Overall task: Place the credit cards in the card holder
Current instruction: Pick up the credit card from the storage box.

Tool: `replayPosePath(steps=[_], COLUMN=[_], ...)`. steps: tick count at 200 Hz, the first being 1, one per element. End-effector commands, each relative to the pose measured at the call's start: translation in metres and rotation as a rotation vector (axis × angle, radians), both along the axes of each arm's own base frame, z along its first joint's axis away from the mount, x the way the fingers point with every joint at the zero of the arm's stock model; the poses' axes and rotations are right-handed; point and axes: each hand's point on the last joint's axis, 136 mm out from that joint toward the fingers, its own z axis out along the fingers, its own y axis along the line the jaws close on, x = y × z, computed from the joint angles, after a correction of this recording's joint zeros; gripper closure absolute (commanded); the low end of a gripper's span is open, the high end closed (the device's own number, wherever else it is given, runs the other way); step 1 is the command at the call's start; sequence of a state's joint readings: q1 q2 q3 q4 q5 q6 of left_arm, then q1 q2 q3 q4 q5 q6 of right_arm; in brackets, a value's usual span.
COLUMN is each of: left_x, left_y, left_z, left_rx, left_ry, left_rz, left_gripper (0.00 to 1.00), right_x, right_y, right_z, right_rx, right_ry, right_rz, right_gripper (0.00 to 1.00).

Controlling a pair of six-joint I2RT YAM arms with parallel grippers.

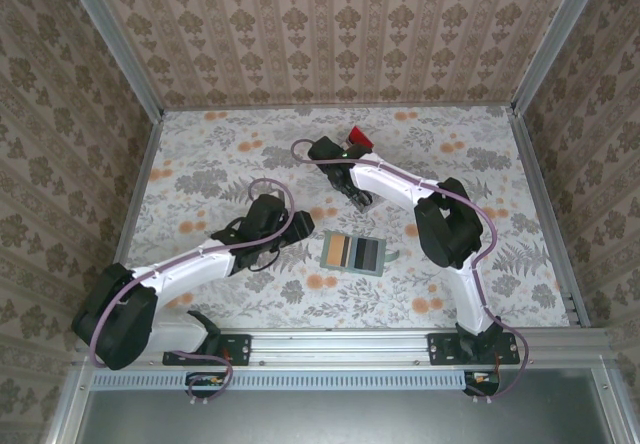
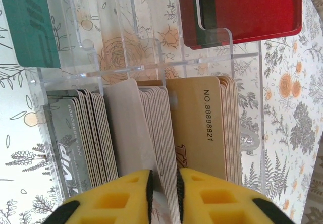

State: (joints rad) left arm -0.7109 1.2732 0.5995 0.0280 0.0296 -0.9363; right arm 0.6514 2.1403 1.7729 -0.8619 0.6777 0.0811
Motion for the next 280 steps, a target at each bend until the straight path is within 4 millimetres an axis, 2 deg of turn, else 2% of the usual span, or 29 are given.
replayPosePath(steps=[1, 31, 93, 146, 229, 280], left_x=[-0.006, -0.007, -0.007, -0.004, 0.015, 0.035], left_y=[0.007, 0.008, 0.009, 0.006, -0.026, -0.04], left_z=[-0.007, -0.007, -0.008, -0.007, 0.016, 0.039], left_rx=[0.027, 0.028, 0.03, 0.012, -0.139, -0.3], left_ry=[0.013, 0.015, 0.02, 0.029, 0.024, 0.004], left_rz=[-0.013, -0.014, -0.012, -0.019, -0.111, -0.125], left_gripper=[0.37, 0.36, 0.36, 0.35, 0.34, 0.27], right_x=[0.001, -0.001, -0.007, -0.017, -0.02, -0.027], right_y=[-0.01, -0.008, -0.004, 0.006, 0.004, 0.008], right_z=[0.013, 0.015, 0.028, 0.025, 0.05, 0.074], right_rx=[-0.026, 0.001, 0.093, 0.321, 0.621, 0.843], right_ry=[-0.036, -0.029, -0.021, 0.076, 0.099, 0.098], right_rz=[-0.017, -0.019, -0.03, -0.072, -0.149, -0.175], right_gripper=[0.82, 0.9, 0.98, 1.0, 1.0, 1.0])
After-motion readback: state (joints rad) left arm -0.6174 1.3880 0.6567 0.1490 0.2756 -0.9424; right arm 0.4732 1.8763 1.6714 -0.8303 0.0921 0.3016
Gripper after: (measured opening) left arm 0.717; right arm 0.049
